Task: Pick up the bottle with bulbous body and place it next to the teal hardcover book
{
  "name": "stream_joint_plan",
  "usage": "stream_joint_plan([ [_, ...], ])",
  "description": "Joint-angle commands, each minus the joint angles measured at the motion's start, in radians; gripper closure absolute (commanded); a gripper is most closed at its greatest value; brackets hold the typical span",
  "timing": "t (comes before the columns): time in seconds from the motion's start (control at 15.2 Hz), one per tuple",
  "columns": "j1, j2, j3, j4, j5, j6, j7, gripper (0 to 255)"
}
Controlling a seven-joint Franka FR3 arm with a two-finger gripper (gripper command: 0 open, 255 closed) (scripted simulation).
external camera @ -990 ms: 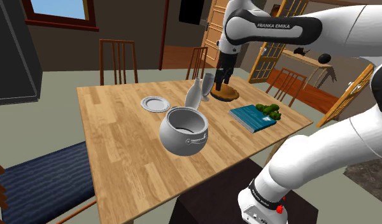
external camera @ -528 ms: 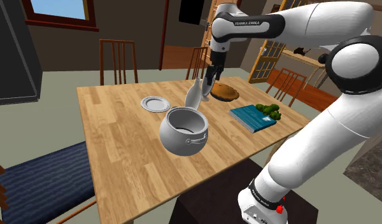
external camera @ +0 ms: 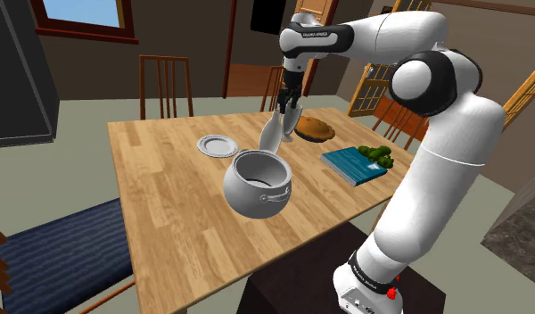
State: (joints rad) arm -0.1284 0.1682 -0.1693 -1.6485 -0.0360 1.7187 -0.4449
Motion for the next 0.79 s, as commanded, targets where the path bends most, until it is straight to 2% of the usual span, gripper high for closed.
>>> stream_joint_plan([
  [0.0, -0.014, 0.091, -0.005, 0.102, 0.024, -0.016, -0.020, 0],
  [0.2, -0.044, 0.233, -0.007, 0.280, 0.060, -0.057, -0.049, 0],
  [0.46, -0.092, 0.444, -0.002, 0.574, 0.103, -0.148, -0.073, 0],
  [0.73, -0.088, 0.426, -0.001, 0.490, 0.100, -0.083, -0.074, 0],
])
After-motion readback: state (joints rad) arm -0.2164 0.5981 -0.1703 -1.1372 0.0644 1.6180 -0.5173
